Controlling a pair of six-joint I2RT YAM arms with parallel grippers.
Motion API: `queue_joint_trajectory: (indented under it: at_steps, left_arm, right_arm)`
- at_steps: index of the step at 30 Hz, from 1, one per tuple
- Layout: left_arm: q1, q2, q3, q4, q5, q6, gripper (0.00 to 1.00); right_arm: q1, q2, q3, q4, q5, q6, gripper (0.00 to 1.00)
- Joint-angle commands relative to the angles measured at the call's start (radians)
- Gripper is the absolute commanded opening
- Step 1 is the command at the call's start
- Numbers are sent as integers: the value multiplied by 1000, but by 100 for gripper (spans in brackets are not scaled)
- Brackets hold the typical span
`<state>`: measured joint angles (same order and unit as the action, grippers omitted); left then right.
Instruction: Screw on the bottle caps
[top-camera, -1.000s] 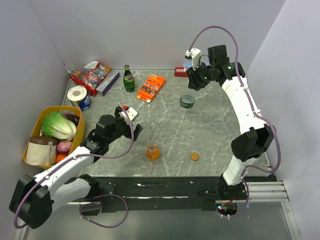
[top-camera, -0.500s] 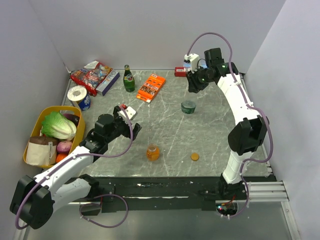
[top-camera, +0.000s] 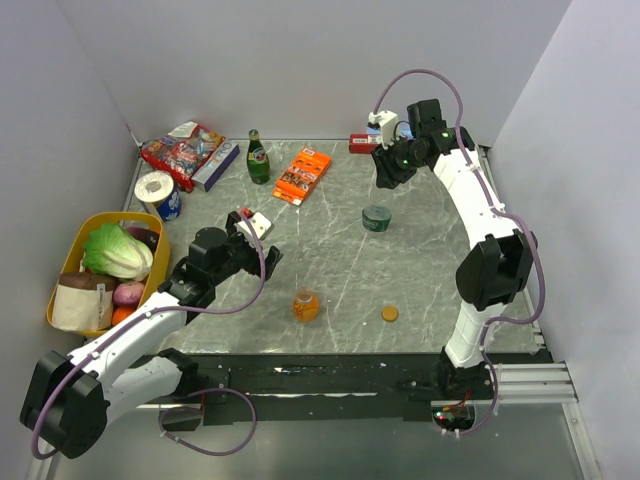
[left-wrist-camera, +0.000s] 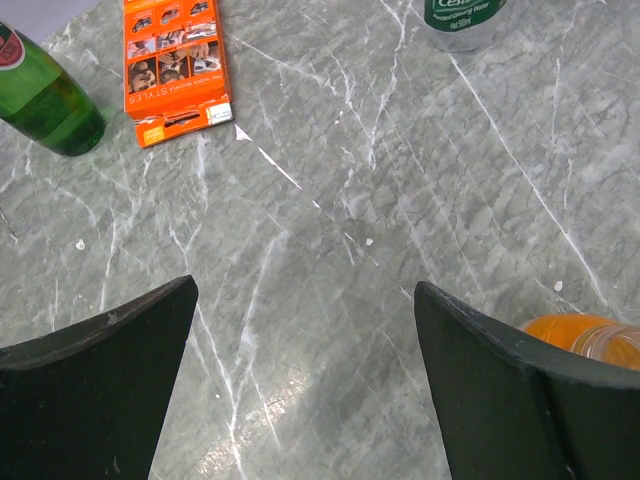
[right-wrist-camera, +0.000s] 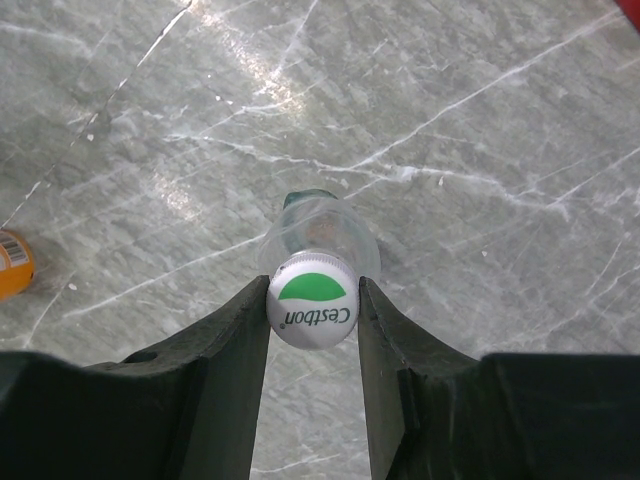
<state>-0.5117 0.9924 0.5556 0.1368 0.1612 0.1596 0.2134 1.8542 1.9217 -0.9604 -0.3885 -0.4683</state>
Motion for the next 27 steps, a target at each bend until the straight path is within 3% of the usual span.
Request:
queue_joint_trajectory:
  at_steps: [1,10,19,27]
  left_arm:
    - [4,2,35,20,26,-3,96]
    - [4,2,30,24,41,-2,96]
    - [6,0,24,30,47,-2,96]
    - [6,-1,23,29,49,4,96]
  right_arm:
    - [-3,-3,-3,29,-4,7,45]
    - [7,-20,-33,35,3,7,56]
    - [14,-15,-23,42,13,7,59]
    - [12,-18,34,46,13,17,68]
